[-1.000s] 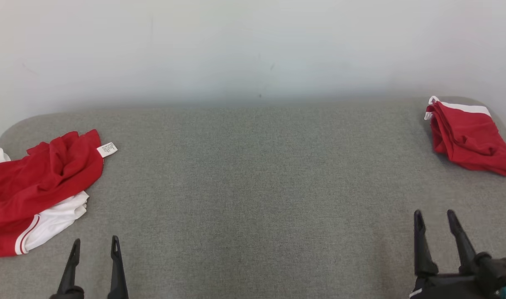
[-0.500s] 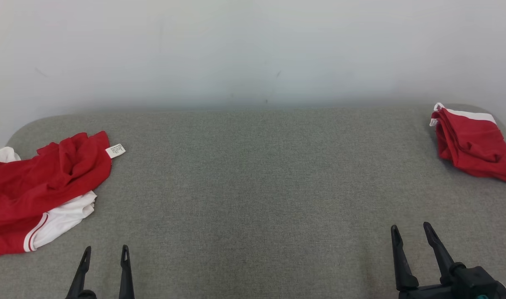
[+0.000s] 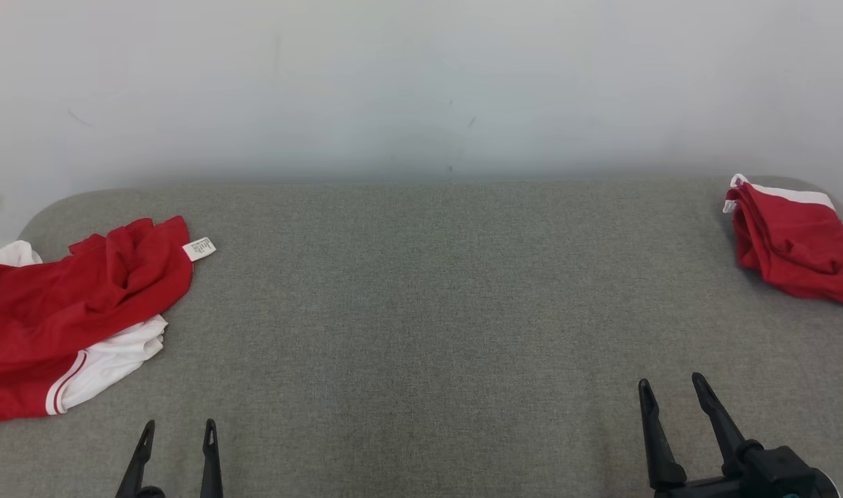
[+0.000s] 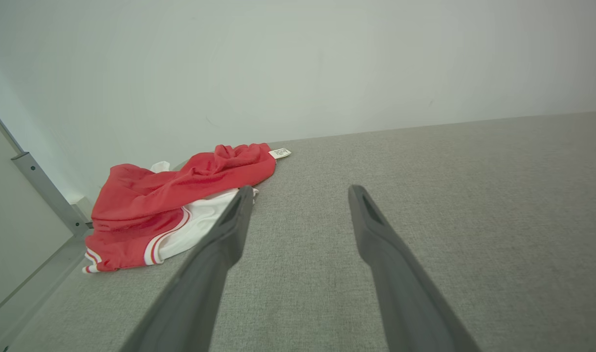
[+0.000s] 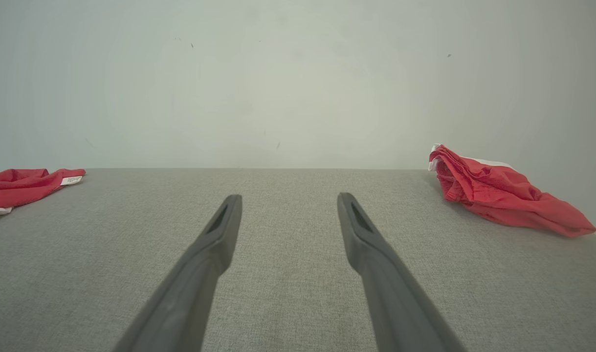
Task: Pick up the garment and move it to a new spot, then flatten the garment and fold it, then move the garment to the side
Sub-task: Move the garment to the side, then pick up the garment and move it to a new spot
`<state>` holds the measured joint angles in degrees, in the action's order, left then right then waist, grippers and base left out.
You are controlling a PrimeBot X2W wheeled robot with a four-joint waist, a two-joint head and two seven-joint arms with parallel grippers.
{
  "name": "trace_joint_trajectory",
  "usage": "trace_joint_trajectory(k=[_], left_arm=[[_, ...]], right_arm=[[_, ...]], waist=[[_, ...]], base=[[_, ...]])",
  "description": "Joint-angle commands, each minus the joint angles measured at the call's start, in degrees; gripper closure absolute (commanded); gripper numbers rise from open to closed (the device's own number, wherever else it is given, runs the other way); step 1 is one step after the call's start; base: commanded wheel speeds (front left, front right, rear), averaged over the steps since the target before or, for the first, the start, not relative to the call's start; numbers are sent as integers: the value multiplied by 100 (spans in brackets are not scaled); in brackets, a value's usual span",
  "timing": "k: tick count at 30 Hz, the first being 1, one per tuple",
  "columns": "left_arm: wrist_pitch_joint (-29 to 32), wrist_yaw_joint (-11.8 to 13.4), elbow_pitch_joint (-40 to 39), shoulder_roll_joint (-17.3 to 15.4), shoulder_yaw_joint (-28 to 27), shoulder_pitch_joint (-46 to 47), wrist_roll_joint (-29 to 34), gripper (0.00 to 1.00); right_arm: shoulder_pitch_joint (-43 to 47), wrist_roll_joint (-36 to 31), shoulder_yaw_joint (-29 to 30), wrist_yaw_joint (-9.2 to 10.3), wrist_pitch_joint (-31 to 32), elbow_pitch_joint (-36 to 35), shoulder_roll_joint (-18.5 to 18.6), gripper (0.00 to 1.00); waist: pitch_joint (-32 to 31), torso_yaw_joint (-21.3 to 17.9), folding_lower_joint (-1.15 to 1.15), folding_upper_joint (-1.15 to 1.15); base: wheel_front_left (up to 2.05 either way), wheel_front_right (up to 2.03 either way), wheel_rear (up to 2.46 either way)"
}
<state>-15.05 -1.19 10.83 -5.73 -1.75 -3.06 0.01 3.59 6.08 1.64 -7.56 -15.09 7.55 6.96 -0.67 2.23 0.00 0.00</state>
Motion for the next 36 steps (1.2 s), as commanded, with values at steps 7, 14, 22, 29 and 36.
trace_joint_trajectory(k=[7, 14, 22, 29, 36], left_arm=[[-18, 50, 54, -37, 19, 72, -84, 0], [-18, 75, 75, -46, 43, 80, -123, 0], [-2, 120, 93, -57, 57, 97, -188, 0], [-3, 146, 110, -61, 70, 94, -263, 0], [-4, 153, 119, -75, 111, 102, -299, 0]], right_arm=[[50, -25, -22, 16, -5, -20, -31, 0], [50, -21, -24, 16, 9, -34, -56, 0], [64, -8, -13, 16, 21, -32, -65, 0], [70, 11, -15, 16, 34, -13, -48, 0], [82, 20, 1, 16, 62, -8, -39, 0]], waist=[[1, 0, 0, 0], [7, 7, 0, 0], [-2, 25, 0, 0], [-14, 32, 0, 0], [-29, 88, 0, 0]], base=[[0, 0, 0], [0, 0, 0], [0, 0, 0], [0, 0, 0], [0, 0, 0]])
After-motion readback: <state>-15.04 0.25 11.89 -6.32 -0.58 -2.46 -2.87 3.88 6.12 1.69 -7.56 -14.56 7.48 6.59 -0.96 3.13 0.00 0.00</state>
